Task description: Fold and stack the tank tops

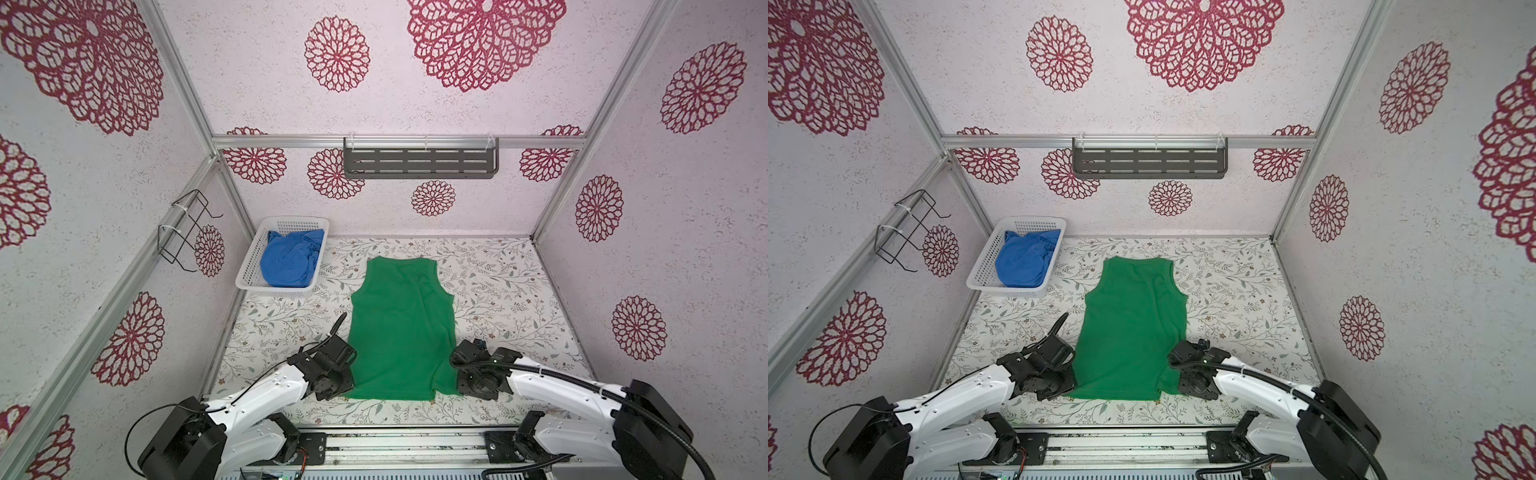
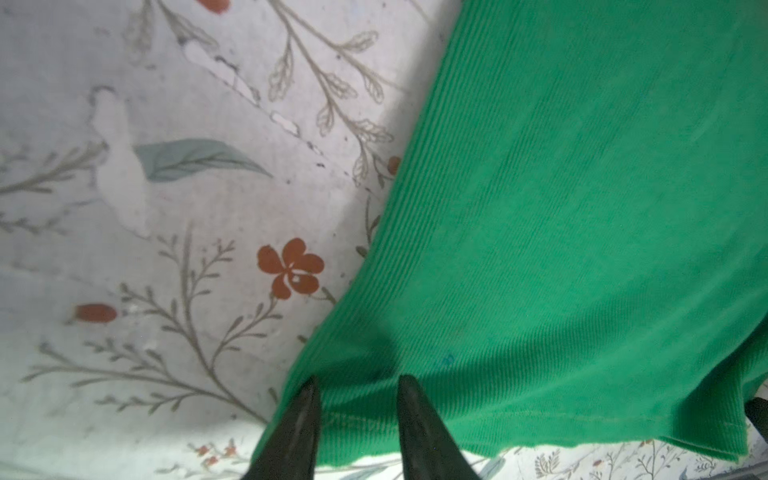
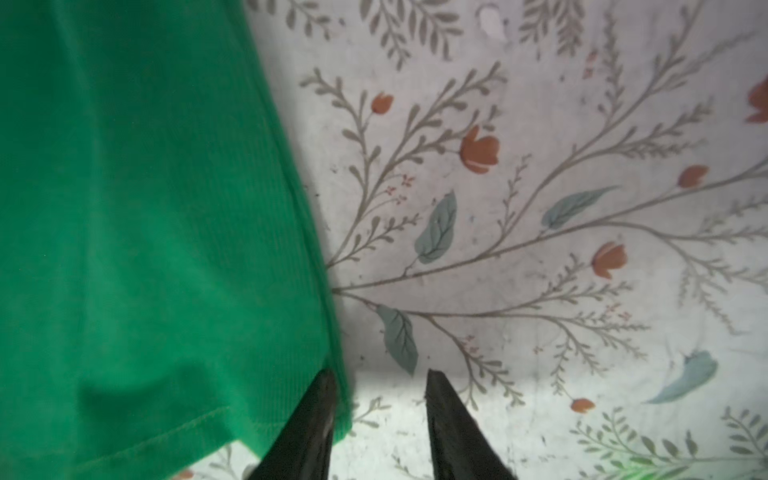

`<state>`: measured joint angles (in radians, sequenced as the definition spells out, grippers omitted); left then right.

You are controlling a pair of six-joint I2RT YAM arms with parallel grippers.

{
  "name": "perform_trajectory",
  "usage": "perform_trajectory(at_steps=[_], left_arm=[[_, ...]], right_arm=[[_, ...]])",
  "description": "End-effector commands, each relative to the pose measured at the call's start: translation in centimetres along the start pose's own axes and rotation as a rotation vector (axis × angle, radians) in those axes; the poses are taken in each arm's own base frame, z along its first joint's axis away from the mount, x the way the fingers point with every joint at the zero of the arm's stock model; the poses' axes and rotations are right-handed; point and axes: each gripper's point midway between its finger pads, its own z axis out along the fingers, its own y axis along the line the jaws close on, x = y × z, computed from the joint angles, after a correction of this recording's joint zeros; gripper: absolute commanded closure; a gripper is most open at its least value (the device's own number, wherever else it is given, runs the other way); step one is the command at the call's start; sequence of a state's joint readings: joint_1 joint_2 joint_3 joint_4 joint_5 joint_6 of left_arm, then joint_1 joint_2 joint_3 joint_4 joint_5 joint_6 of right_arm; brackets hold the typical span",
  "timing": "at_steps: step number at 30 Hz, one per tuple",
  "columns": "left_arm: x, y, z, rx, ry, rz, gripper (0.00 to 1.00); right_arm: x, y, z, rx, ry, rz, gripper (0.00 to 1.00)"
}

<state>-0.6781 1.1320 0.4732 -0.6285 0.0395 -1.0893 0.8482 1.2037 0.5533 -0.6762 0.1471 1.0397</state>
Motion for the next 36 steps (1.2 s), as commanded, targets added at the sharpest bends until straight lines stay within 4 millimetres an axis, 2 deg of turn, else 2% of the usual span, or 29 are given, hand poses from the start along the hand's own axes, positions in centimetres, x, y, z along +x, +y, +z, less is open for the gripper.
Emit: perform_trajectory(at_steps=[1, 4, 8, 13, 16, 18, 20, 24, 27, 30, 32, 34, 36], left_arm=[[1.3, 5.0, 0.2, -0.204, 0.031, -0.012, 0.65], [1.6, 5.9, 0.3, -0.234, 0.035, -0.014, 0.65], [2.1, 6.3, 0.5, -0.24, 0.052, -0.042, 0.64], [2.0, 6.9, -0.1, -0.235, 0.014, -0.097, 0.64], [2.1, 6.9, -0.5, -0.231, 0.009, -0.114, 0.63], [2.0, 6.6, -1.1, -0.227, 0.011, -0.102, 0.62], [1.9, 5.3, -1.5, -0.174, 0.012, -0.099, 0.59], [0.9, 4.1, -3.5, -0.167, -0.005, -0.063, 0.55], [0.3, 3.4, -4.9, -0.162, -0.023, -0.052, 0.53], [-0.4, 2.9, -6.4, -0.154, -0.054, -0.045, 0.5], [-1.4, 2.5, -7.7, -0.155, -0.096, -0.018, 0.49], [-2.5, 1.9, -8.5, -0.153, -0.132, 0.005, 0.49], [-3.3, 0.8, -8.5, -0.14, -0.139, 0.023, 0.49]], right_arm=[[0.0, -2.6, 0.6, 0.103, -0.03, 0.015, 0.57], [0.3, -3.2, 1.1, 0.088, -0.023, 0.069, 0.55], [0.0, -3.7, 0.7, 0.083, -0.021, 0.134, 0.54], [-1.1, -6.4, -2.1, 0.161, -0.064, 0.151, 0.53], [-1.9, -6.8, -4.0, 0.139, -0.096, 0.164, 0.53], [-2.8, -5.9, -5.2, 0.086, -0.125, 0.151, 0.53], [-3.7, -4.1, -5.8, 0.02, -0.134, 0.129, 0.54], [-4.2, 1.1, -5.6, -0.095, -0.099, 0.036, 0.61], [-5.1, 3.8, -5.5, -0.107, -0.109, -0.038, 0.65], [-8.2, 6.6, -6.1, -0.15, -0.175, -0.064, 0.72], [-11.0, 8.0, -6.2, -0.166, -0.214, -0.065, 0.77], [-12.9, 8.9, -5.5, -0.17, -0.225, -0.064, 0.81], [-14.6, 9.7, -4.6, -0.167, -0.234, -0.074, 0.83]])
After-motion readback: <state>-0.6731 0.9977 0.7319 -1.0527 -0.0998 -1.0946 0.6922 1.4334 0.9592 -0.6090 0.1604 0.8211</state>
